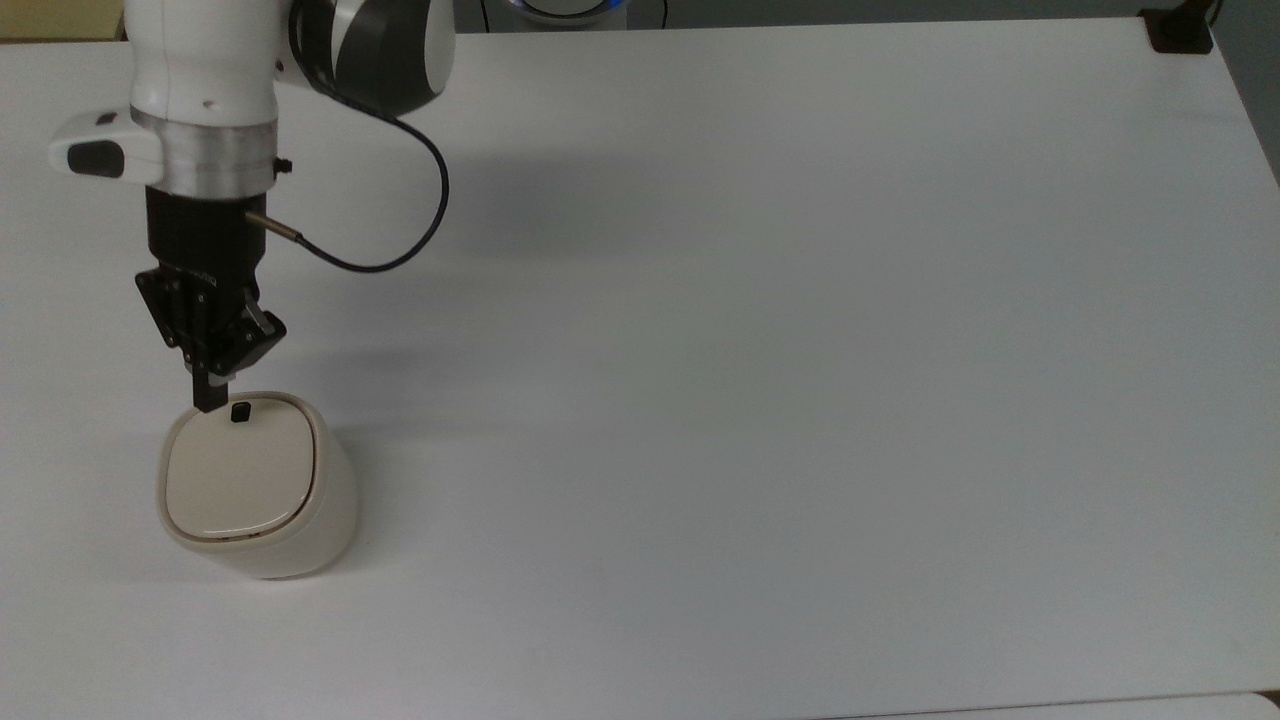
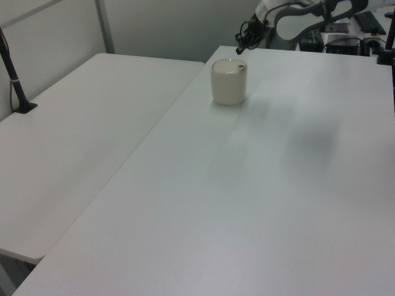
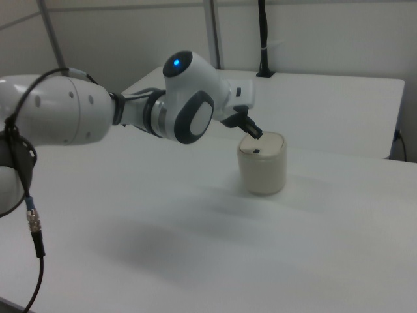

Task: Open the trash bin
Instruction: 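Move the gripper over the cream bin and lower it to the lid tab, then hook the lid tab with the gripper fingers and pull it upward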

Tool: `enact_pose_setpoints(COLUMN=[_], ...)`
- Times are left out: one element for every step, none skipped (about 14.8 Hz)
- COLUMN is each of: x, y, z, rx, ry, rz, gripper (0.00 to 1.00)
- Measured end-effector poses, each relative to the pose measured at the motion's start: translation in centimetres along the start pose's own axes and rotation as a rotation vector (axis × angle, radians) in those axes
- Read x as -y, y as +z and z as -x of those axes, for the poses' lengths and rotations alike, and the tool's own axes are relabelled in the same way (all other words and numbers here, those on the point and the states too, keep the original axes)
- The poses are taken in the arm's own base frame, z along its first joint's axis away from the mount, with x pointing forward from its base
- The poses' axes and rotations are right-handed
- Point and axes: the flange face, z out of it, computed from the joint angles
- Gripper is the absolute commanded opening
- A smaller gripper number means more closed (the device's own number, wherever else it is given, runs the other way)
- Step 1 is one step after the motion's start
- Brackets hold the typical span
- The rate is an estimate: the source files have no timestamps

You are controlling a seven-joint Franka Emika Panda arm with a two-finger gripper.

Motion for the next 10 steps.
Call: enact_pose_setpoints(x=[0.0, 0.0, -0.1, -0.1, -0.1, -0.1, -0.1, -0.1, -0.2, -0.3], y=[0.7, 1.3, 1.8, 2.1, 2.2, 2.2, 2.2, 2.2, 2.3, 2.3], z=[0.3, 0.6, 0.8, 0.9, 1.0, 0.9, 0.9, 0.9, 0.9, 1.0], rx=[-0.008, -0.015, -0.018, -0.018, -0.017, -0.017, -0.018, -0.019, -0.018, -0.018], ry=[0.007, 0.009, 0.011, 0.012, 0.012, 0.012, 0.01, 0.007, 0.007, 0.006], rz=[-0.005, -0.009, -0.011, -0.012, -0.011, -0.011, -0.01, -0.009, -0.007, -0.005], gripper=[0.0, 0.0, 0.0, 0.0, 0.0, 0.0, 0.0, 0.0, 0.0, 0.0])
